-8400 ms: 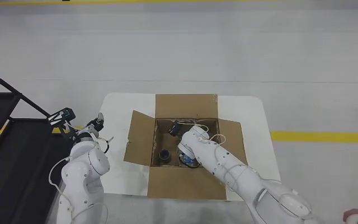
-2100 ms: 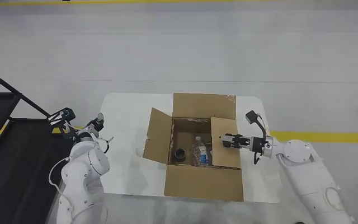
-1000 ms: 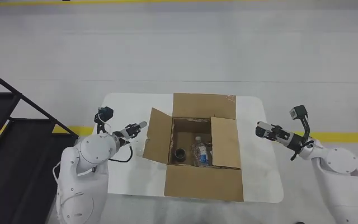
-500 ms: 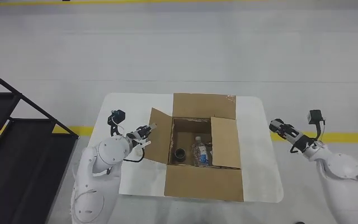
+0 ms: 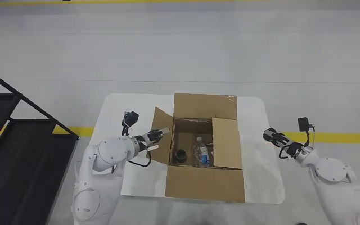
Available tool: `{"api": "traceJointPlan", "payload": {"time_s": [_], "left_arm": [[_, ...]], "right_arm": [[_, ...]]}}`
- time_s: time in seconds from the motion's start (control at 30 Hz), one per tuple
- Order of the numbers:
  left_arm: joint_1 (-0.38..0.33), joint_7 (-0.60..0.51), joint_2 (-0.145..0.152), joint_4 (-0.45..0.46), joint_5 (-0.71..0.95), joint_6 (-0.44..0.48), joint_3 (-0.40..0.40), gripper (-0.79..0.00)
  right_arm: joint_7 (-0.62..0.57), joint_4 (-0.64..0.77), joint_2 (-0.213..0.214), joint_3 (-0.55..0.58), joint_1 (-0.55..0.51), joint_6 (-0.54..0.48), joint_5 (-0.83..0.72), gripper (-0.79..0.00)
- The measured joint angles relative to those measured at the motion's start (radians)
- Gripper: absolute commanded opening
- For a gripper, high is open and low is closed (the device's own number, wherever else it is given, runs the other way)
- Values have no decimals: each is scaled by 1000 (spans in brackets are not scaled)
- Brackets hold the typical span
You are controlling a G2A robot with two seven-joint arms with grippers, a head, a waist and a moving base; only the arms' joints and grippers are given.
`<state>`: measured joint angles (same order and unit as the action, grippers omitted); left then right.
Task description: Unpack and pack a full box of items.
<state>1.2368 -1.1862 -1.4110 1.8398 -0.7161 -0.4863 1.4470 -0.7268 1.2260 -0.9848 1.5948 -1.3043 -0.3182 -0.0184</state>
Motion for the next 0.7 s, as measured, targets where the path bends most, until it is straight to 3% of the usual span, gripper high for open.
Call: {"api": "traceJointPlan", "payload": {"time_s": [0.33,0.7], "left_arm": [[-50,-2,0,-4,20,31,-134,0],[-135,92,-12,-167,-35,76,-311,0]], "right_arm": [[34,29,-1,5,-12,6,-2,-785],[43,42,4,44,-24,15,-40,-785]]}}
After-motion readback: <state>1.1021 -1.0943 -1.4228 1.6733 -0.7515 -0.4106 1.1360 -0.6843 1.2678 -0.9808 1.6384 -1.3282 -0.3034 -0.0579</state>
